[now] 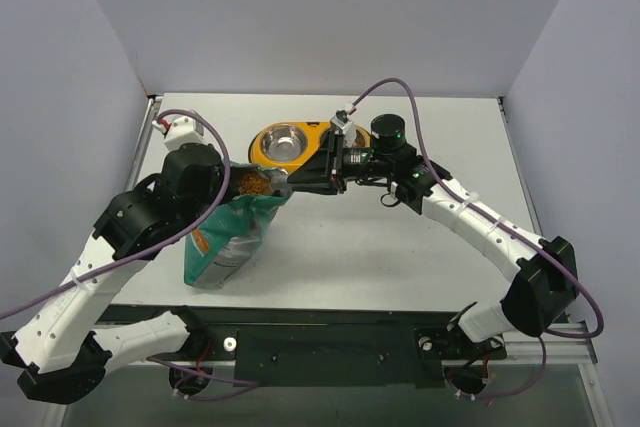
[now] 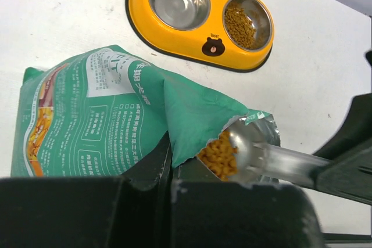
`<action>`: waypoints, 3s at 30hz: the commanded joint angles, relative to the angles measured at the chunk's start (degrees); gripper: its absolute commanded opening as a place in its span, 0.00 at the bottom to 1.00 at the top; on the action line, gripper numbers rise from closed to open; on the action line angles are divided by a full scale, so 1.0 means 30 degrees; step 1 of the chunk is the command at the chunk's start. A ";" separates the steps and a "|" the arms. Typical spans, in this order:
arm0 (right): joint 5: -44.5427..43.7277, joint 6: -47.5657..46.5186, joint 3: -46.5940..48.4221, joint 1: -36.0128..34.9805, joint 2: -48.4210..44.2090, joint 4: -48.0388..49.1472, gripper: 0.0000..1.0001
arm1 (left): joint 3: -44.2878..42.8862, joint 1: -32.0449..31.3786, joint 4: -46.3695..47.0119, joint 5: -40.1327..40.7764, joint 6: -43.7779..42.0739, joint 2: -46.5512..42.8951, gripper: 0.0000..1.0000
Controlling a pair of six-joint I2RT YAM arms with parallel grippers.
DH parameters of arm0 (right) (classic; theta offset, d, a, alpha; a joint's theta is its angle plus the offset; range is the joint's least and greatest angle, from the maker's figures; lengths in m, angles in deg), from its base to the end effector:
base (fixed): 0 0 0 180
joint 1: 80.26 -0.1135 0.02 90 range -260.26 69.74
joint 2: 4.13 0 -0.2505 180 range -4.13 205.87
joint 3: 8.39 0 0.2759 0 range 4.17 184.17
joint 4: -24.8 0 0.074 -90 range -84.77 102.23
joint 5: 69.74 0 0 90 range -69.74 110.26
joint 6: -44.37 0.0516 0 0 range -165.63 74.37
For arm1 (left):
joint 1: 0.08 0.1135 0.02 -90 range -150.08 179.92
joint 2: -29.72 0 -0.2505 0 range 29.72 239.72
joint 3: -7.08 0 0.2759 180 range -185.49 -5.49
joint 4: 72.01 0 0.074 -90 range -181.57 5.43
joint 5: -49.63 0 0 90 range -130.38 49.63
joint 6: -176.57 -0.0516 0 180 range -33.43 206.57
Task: Serve the pet food
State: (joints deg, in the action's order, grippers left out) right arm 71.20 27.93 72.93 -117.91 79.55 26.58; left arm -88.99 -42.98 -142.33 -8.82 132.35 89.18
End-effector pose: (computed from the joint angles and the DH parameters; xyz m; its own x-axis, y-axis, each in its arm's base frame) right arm 0.2721 0.2605 0.3500 -0.9611 0.0219 -0.2755 -0.2752 0.0129 0.9613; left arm 0.1739 -0.1247 0.4283 -0.4708 -0.3963 -0.7883 -0.1092 0.9128 -0.3936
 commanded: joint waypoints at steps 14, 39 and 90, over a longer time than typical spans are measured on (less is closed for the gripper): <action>0.0395 0.2609 -0.1442 0.0567 -0.2697 0.4593 0.00 | -0.1638 0.0001 0.3578 0.1435 -0.0729 -0.1656 0.00; 0.0277 0.5393 -0.3384 0.0600 -0.1642 0.9857 0.00 | -0.1609 0.0030 0.3432 0.2578 -0.0172 -0.2301 0.00; 0.0658 0.4983 0.0636 0.5809 -0.1265 0.8341 0.00 | -0.4186 0.0031 -0.1871 0.6095 0.1177 -0.1041 0.00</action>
State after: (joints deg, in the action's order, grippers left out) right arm 74.10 43.01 71.29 -102.34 72.58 45.49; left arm -95.79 -42.54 -155.09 3.09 135.32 87.80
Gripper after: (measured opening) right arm 0.232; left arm 0.031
